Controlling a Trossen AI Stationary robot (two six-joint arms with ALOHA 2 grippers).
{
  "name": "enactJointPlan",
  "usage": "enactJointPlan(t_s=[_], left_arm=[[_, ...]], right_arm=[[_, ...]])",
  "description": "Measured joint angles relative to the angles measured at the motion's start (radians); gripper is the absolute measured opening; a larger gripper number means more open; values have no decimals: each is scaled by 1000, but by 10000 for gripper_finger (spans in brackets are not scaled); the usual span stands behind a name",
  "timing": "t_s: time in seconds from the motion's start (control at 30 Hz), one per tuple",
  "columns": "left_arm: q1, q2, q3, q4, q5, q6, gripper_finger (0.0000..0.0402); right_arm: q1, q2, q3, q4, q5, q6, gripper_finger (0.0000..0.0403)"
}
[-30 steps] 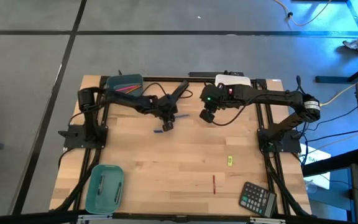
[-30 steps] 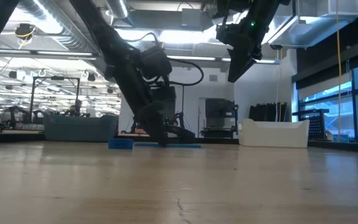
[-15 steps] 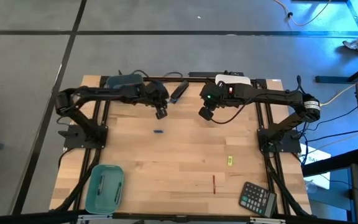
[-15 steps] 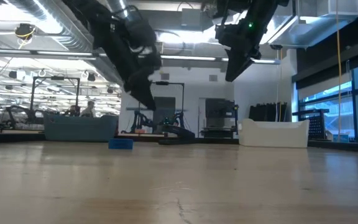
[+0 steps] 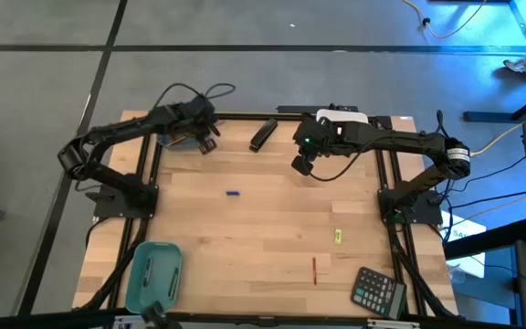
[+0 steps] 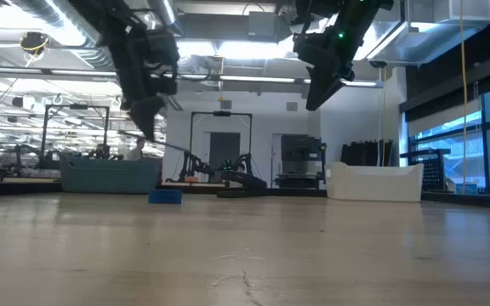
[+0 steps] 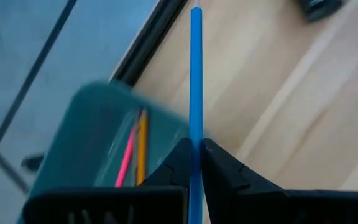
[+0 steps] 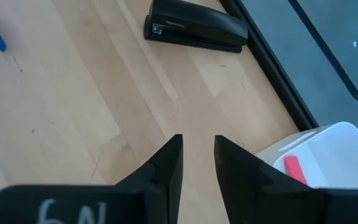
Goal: Sort crayons/erasers/pens/pencils in bins
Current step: Put the blue pencil into the blue bin
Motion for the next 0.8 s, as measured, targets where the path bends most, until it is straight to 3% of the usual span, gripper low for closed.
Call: enactJointPlan(t_s=[0.47, 0.8], left_arm=[[259, 0, -26, -50, 6, 73, 16], [351, 0, -84, -45, 8, 70, 31]], right_arm=[[-33, 0, 0, 6, -1, -38, 94], [-72, 0, 0, 35, -17, -69, 94]])
